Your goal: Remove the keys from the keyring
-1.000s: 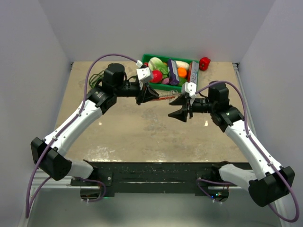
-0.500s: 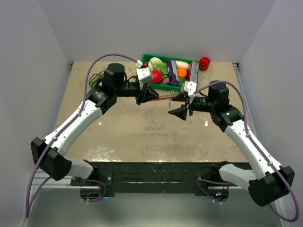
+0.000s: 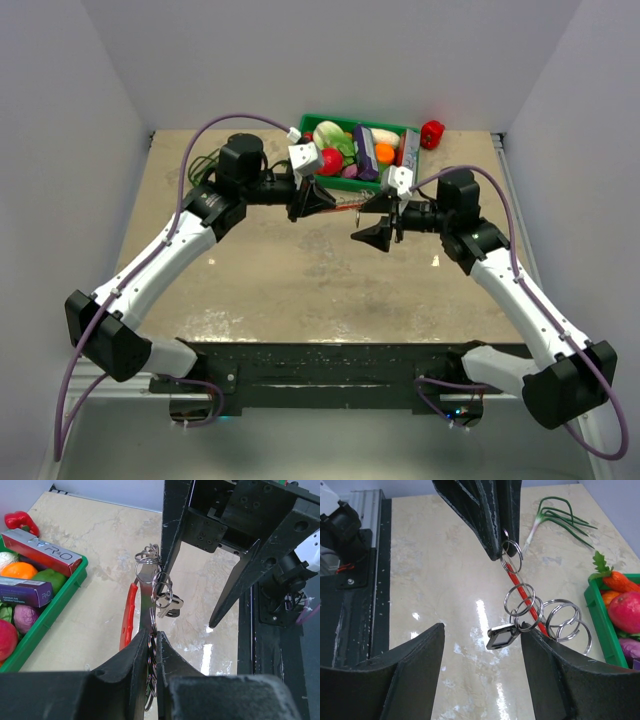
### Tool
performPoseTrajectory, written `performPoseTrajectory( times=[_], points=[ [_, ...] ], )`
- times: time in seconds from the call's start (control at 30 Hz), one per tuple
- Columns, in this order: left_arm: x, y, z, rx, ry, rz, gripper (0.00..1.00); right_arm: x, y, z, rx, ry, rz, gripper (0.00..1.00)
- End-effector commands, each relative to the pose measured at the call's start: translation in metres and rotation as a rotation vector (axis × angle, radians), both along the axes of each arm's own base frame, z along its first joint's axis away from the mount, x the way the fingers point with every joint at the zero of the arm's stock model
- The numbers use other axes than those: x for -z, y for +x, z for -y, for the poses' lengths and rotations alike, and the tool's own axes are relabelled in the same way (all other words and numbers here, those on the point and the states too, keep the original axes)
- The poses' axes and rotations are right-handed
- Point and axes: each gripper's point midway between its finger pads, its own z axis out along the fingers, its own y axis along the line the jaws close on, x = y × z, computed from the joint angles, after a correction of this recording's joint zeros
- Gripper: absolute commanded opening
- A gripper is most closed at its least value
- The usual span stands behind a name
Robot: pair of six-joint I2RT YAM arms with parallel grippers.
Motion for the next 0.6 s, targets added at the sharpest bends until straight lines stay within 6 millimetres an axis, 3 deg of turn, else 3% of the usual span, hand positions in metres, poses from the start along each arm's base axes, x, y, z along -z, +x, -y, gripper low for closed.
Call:
performPoseTrajectory(
  times=[0.0,0.2,0.57],
  points=[
    [-0.033,-0.004,0.000,0.014,-0.060,0.089,0.00,-0.023,-0.013,-0.006,-0.064,0.062,0.034,0.65],
    [-0.035,0.000,-0.001,-0.005,-0.060,0.092,0.00,-0.017,-0.025,-0.006,-0.093,0.074,-0.010,0.65],
    [-0.036,0.000,0.000,-0.002,-0.063,0.093,0.00,-0.017,-0.026,-0.009,-0.105,0.102,-0.052,0.65]
  ],
)
